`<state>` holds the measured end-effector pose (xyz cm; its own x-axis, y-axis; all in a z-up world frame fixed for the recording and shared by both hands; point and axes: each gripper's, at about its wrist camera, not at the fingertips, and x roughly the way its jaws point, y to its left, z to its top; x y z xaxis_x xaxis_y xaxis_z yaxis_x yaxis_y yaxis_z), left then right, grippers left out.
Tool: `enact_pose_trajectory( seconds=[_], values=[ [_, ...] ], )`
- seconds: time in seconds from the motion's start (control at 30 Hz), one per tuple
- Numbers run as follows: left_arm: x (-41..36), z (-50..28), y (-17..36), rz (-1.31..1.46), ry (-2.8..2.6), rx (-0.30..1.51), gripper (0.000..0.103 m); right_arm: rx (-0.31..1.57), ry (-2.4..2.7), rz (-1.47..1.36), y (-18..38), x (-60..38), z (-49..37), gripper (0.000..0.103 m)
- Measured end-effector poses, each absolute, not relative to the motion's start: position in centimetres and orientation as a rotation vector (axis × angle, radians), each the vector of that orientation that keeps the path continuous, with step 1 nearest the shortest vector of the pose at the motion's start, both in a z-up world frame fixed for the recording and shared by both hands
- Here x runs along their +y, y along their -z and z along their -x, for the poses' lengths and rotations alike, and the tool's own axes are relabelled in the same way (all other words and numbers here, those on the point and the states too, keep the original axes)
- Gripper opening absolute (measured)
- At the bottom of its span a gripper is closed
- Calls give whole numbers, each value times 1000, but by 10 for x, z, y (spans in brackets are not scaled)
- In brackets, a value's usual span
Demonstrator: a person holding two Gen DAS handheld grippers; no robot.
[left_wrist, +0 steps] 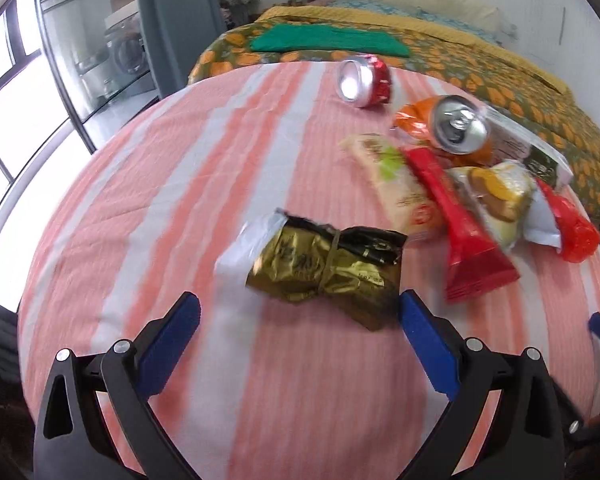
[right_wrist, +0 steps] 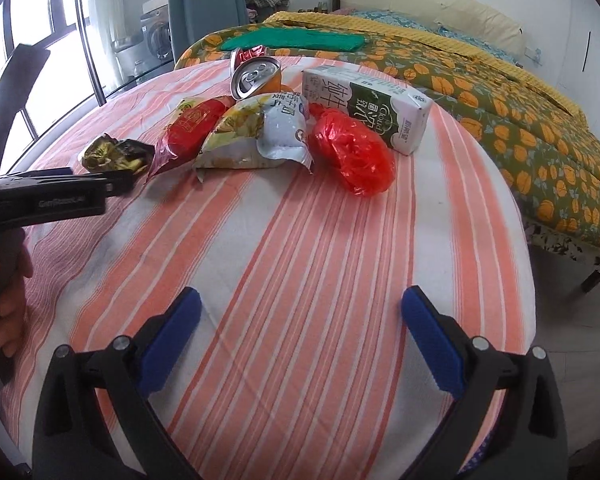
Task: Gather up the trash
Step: 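Close the left tool on the gold foil wrapper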
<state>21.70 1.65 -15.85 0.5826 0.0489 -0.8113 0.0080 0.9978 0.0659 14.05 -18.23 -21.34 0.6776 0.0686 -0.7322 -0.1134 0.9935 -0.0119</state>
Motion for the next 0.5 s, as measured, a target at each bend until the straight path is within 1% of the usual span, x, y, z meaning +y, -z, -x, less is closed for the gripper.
enact_pose_trajectory(
  seconds=[0.13,0.27,0.4,0.5],
  values=[
    [59,-200,160,-64,-54,968,97,817,-98,62,213,-182,-141,97],
    [82,-191,156,-46,-74,969,97,807,-88,81,213,-179,-140,97],
    [74,-189,143,57,65,931,97,799,-79,96,213,-177,-139,97],
    [55,-205,138,88,113,924,97,803,-82,88,213,-178,-140,97]
  ],
)
